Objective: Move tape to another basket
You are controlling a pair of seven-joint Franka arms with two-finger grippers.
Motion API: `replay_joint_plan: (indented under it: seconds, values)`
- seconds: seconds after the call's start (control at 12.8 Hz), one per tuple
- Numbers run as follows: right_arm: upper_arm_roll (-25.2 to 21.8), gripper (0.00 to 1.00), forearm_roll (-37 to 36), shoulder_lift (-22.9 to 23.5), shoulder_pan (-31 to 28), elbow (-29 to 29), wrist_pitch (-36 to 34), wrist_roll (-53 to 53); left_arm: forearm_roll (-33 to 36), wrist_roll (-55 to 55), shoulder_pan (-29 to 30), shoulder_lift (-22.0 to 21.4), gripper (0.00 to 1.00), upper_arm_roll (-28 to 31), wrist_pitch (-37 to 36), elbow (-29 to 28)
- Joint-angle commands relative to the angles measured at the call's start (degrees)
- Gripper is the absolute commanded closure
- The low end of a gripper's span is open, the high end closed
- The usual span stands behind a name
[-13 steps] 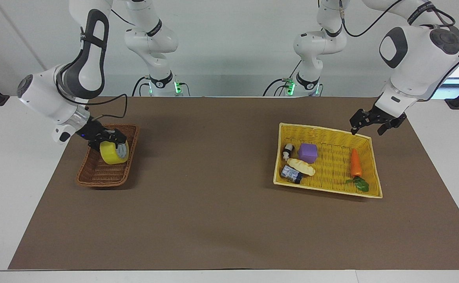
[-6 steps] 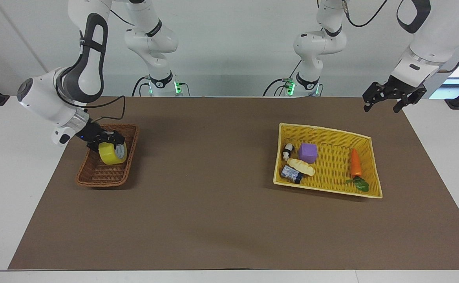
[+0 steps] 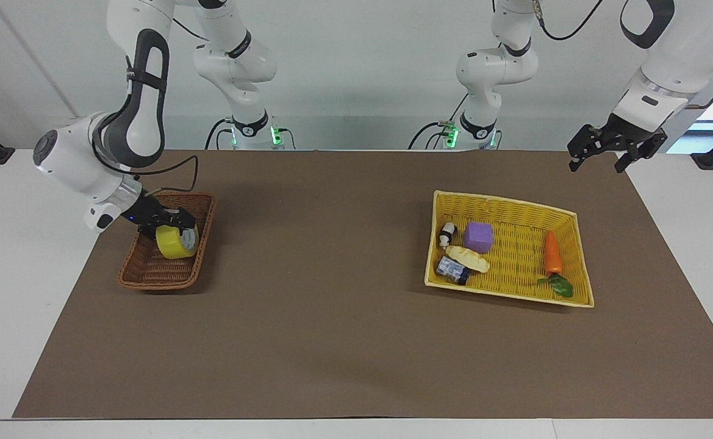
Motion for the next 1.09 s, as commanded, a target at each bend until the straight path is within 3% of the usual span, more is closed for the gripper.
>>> replay_joint_plan:
  seconds: [0.0, 0.08, 0.16, 0.23, 0.31, 0.39, 0.7, 1.01]
  values:
    - [0.6, 1.00, 0.0, -0.7, -1.7, -1.5, 1.0, -0.1, 0.9, 0.5, 0.5, -1.0, 0.00, -0.4, -0.5, -0.9]
    - [0.6, 1.00, 0.0, -0.7, -1.9, -1.7, 1.0, -0.3, 0.9, 0.5, 0.6, -1.0, 0.00, -0.3, -0.5, -0.9]
    - [0.6, 0.89, 0.0, -0.7, -1.9, -1.7, 1.0, -0.6, 0.8, 0.5, 0.6, -1.0, 0.00, -0.4, -0.5, -0.9]
    - [0.6, 0.58, 0.0, -0.6, -1.9, -1.7, 1.1, -0.6, 0.8, 0.5, 0.6, -1.0, 0.00, -0.3, -0.5, -0.9]
    - [0.6, 0.20, 0.0, -0.6, -1.9, -1.7, 1.1, -0.5, 0.9, 0.5, 0.5, -1.0, 0.00, -0.4, -0.5, -0.9]
    - [0.5, 0.00, 0.0, -0.6, -1.9, -1.6, 1.1, -0.5, 0.9, 0.5, 0.5, -1.0, 0.00, -0.4, -0.5, -0.9]
    - [0.6, 0.00, -0.1, -0.2, -2.3, 1.4, -0.4, -0.5, 0.8, 0.5, 0.6, -1.0, 0.00, -0.4, -0.5, -0.9]
    - [0.3, 0.00, -1.1, -0.8, -2.2, 8.3, -6.6, -0.2, 0.8, 0.5, 0.6, -1.0, 0.00, -0.3, -0.5, -0.9]
